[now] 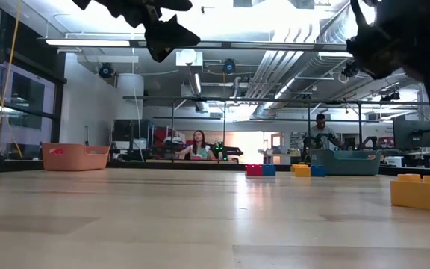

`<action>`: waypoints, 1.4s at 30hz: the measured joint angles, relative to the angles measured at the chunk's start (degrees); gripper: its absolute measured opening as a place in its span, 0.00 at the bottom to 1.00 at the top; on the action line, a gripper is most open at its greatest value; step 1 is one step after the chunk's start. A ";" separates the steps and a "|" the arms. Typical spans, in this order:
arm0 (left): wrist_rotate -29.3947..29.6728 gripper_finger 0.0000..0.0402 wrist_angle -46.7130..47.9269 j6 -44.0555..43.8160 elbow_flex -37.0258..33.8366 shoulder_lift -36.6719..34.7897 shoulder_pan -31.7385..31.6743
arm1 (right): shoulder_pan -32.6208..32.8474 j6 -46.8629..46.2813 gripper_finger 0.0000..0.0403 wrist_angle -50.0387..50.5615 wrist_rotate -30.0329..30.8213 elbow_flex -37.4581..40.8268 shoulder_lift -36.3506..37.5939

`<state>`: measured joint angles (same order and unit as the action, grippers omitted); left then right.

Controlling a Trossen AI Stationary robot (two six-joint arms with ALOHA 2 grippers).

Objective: Sort blocks
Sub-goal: Put the yellow game piece into the green bin

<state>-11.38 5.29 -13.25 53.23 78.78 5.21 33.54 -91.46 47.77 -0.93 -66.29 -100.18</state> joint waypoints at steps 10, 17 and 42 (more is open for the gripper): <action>2.34 0.58 0.06 -3.95 0.00 0.00 0.01 | -0.04 0.20 0.62 -13.02 1.49 8.02 0.04; 6.48 0.58 0.08 -7.27 0.00 0.02 0.20 | 0.16 0.67 0.58 -15.17 -0.17 10.76 0.31; 11.02 0.58 -14.80 31.05 0.01 1.20 3.64 | -2.81 16.69 0.01 -19.06 1.98 4.35 6.94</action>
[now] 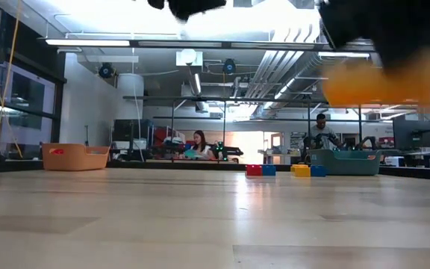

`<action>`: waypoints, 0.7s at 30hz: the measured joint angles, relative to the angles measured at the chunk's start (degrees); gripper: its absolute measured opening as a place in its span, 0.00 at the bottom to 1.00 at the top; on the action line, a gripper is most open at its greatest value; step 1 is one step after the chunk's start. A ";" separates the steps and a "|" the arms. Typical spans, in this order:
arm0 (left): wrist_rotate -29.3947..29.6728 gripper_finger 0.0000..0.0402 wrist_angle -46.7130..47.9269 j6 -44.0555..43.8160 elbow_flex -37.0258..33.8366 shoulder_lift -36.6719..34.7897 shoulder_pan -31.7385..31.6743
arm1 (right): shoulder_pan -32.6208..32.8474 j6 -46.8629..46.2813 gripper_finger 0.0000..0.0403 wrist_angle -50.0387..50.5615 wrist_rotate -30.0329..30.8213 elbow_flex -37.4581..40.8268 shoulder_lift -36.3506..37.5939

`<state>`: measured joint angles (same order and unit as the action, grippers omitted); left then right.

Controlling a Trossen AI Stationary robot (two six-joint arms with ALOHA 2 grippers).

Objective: Sort blocks
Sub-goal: Put the yellow game piece into the green bin

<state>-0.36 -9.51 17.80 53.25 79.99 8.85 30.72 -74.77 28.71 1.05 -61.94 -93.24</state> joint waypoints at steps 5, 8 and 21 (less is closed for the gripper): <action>0.09 0.58 2.63 23.80 1.74 -0.02 3.37 | -4.56 13.44 0.00 -3.66 -1.19 -6.19 4.23; 0.06 0.58 2.32 35.93 2.04 -0.05 5.98 | -7.97 19.29 0.00 -3.37 -3.50 -10.32 5.22; 3.16 0.58 -1.03 42.91 2.04 -0.04 9.29 | -16.36 26.26 0.00 -0.20 -13.75 -17.24 1.82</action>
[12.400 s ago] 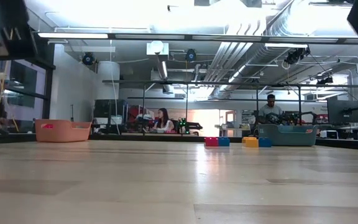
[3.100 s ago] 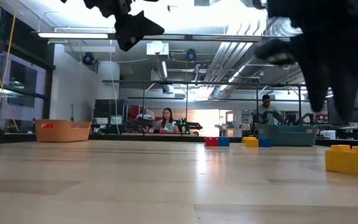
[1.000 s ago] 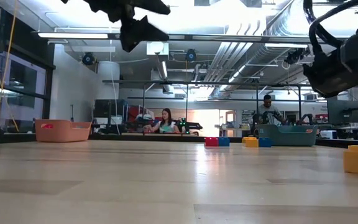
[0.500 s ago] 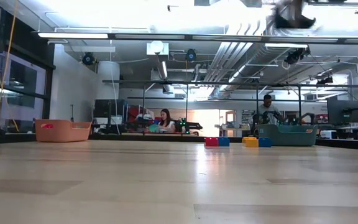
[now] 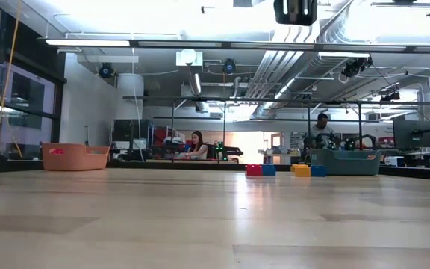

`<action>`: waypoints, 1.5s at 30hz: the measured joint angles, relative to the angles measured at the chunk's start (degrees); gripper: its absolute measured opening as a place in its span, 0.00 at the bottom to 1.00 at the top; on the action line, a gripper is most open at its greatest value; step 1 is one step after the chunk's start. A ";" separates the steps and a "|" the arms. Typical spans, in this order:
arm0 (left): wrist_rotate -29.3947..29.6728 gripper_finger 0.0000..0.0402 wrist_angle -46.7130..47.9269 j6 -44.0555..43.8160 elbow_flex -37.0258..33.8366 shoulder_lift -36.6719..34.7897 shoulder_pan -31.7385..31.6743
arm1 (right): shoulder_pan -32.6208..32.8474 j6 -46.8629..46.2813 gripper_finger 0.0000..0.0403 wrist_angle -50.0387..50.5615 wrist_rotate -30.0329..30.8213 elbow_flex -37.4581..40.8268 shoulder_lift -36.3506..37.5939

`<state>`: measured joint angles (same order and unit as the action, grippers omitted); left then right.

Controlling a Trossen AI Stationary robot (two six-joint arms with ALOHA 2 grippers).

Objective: Sort blocks
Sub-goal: Put the yellow game piece into the green bin

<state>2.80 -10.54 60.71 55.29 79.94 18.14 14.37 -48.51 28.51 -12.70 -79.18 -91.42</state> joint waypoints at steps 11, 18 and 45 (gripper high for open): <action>-0.60 0.58 -0.10 1.22 0.00 0.00 1.39 | -2.46 0.10 0.00 -7.02 -2.98 0.00 -2.39; -0.62 0.55 -0.06 1.15 0.00 0.05 1.39 | -2.81 0.13 0.00 -10.48 -3.75 0.00 -2.75; 19.27 0.14 35.50 -38.12 0.18 -5.23 8.64 | -4.71 11.67 0.44 7.29 0.82 -11.60 -1.70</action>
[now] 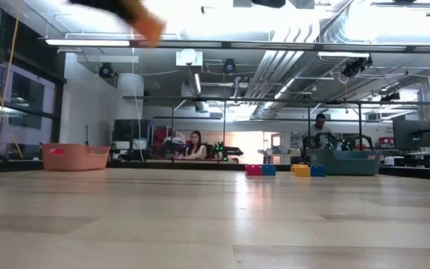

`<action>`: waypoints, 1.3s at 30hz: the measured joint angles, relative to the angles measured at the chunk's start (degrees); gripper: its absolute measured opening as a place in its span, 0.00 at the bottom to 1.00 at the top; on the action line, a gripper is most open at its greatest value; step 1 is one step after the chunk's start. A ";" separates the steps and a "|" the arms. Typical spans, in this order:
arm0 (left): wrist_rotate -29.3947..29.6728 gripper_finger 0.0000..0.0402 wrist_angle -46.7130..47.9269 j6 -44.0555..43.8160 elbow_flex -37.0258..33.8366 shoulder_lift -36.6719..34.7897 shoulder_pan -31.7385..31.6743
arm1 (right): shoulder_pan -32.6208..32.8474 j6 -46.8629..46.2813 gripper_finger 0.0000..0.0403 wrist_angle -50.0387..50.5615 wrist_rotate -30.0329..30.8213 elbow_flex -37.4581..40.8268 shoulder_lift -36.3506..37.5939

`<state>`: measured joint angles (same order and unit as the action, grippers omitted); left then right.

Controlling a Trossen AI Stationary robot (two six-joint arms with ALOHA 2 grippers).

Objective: Sort blocks
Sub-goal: Put the yellow game piece into the green bin

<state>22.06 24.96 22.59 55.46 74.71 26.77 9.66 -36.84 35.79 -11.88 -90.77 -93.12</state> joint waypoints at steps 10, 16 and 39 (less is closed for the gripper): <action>-3.15 0.14 19.39 -58.18 -0.22 -5.01 22.30 | -2.08 11.05 0.45 0.45 6.30 -0.32 -1.53; -3.13 0.14 19.20 -81.53 -0.23 -0.55 37.05 | -3.67 12.92 0.45 2.27 5.65 -0.32 -3.28; -16.39 0.53 23.07 -81.08 -0.19 -3.11 33.89 | -3.84 11.68 0.45 6.34 5.01 -0.27 -3.69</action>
<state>5.68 48.03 -58.49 55.27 71.60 60.66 5.82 -25.16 42.14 -6.88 -91.05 -96.82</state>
